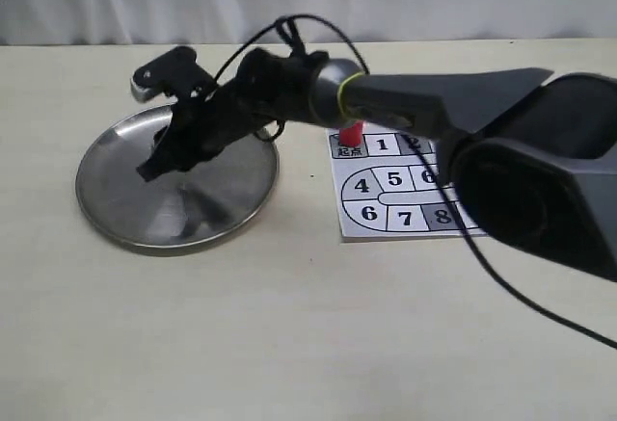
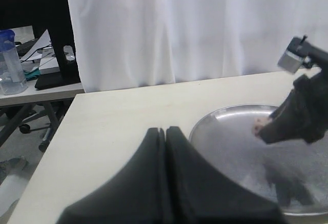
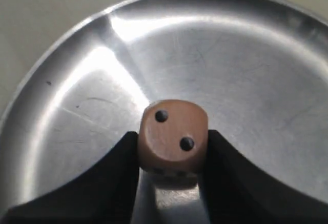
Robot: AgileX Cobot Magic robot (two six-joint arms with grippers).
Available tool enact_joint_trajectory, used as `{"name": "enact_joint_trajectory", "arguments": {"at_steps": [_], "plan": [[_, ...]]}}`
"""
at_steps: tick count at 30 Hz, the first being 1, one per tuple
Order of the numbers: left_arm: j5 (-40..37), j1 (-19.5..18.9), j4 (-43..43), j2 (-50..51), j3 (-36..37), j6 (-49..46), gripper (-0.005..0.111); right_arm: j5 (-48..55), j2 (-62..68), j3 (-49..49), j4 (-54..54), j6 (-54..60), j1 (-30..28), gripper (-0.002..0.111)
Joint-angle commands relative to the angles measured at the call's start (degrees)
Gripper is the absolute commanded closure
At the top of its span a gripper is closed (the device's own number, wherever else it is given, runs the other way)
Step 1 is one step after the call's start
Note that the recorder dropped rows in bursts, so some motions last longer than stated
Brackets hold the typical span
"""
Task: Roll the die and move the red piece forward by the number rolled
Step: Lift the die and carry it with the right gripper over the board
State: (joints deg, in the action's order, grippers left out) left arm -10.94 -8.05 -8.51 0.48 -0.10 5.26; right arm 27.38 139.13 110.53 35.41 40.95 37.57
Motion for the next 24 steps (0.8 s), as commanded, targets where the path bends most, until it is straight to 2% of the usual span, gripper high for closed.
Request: {"name": "enact_joint_trajectory", "arguments": {"at_steps": [1, 4, 7, 15, 20, 24], "plan": [[0.95, 0.07, 0.27, -0.31, 0.1, 0.28, 0.107, 9.1, -8.7, -0.29, -0.16, -1.84, -4.93, 0.104], [0.95, 0.07, 0.27, -0.31, 0.1, 0.28, 0.107, 13.41, -14.75, -3.3, -0.16, -3.38, -9.49, 0.104], [0.95, 0.07, 0.27, -0.31, 0.1, 0.28, 0.107, 13.05, -21.07, -10.31, -0.16, -2.74, -13.54, 0.104], [0.95, 0.07, 0.27, -0.31, 0.1, 0.28, 0.107, -2.47, -37.99, -39.6, 0.1, 0.83, -23.59, 0.104], [0.95, 0.07, 0.27, -0.31, 0.1, 0.28, 0.107, -10.44, -39.77, -50.19, 0.1, 0.83, -24.92, 0.104], [0.95, 0.07, 0.27, -0.31, 0.1, 0.28, 0.107, -13.42, -36.49, -51.93, 0.1, 0.46, -24.76, 0.104]]}}
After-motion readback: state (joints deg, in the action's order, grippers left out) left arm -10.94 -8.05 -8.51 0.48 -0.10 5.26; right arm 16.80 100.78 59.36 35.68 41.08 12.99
